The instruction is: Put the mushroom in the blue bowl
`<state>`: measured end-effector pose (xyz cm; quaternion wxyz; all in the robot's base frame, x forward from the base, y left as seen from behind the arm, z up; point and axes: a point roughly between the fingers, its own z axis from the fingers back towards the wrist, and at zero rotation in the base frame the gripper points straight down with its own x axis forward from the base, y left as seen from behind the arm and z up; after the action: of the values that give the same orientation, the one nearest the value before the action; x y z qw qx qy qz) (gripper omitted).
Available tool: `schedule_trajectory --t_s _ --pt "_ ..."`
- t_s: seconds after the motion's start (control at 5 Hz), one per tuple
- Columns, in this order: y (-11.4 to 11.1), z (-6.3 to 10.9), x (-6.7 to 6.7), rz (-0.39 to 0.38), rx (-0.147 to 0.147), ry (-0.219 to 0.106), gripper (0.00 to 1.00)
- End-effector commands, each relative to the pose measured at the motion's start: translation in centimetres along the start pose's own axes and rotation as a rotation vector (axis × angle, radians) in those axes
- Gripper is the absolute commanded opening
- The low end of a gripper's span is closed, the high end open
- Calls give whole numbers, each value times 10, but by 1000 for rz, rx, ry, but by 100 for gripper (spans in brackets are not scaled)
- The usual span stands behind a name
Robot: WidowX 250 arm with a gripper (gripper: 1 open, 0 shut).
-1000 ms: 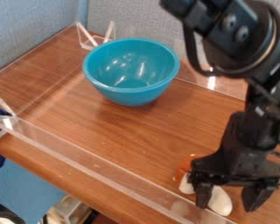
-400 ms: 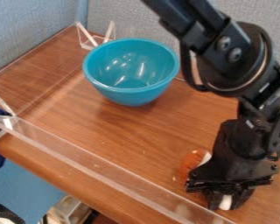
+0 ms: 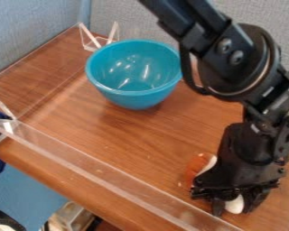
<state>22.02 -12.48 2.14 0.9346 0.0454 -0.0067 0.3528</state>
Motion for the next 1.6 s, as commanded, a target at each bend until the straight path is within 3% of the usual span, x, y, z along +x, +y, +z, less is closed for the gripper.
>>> schedule_trajectory --t_s 0.0,0.2,0.4,0.6,1.4 --pt "4 11 -9 -1 -7 -15 0" --pt "7 12 -11 5 3 -22 100" --pt "9 12 -13 10 13 -32 100" --pt "10 15 -13 11 12 -35 0" --pt "13 46 -1 24 -35 -52 0"
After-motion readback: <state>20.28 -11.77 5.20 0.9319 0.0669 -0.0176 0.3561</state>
